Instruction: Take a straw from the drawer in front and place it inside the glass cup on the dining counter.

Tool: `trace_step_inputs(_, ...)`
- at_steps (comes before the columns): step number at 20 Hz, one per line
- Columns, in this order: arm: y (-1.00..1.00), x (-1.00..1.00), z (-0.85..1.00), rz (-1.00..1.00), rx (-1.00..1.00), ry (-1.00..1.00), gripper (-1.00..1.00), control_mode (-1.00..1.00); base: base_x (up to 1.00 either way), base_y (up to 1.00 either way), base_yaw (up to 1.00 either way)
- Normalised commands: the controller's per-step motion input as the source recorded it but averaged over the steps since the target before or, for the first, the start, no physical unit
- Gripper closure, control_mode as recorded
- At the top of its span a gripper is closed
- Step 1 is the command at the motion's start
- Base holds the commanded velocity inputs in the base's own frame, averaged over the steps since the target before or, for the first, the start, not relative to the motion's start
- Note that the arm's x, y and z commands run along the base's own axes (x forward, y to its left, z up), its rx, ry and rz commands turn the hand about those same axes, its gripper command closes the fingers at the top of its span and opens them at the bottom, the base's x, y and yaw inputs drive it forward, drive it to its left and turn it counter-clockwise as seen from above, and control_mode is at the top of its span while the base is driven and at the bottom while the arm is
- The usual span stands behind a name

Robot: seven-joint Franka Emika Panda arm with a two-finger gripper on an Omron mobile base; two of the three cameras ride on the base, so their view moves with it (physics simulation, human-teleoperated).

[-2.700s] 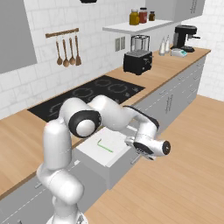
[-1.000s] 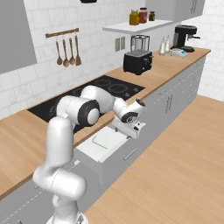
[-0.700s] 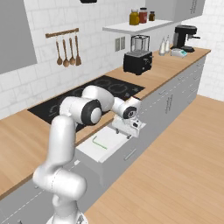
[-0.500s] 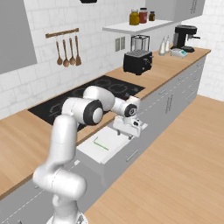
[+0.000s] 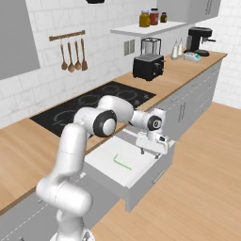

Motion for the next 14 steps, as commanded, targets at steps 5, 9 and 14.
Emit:
trace_step_inputs(5,-1.00,-0.94,-0.47,0.07,0.03,0.00,-1.00,-1.00,0.00,0.00,0.00)
trace_step_inputs(9,-1.00,-0.84,-0.26,0.06,0.07,-0.01,-1.00,-1.00,0.00,0.00,0.00)
trace_step_inputs(14,-0.48,-0.60,0.20,0.07,0.06,-0.14,-1.00,-1.00,0.00,0.00,0.00)
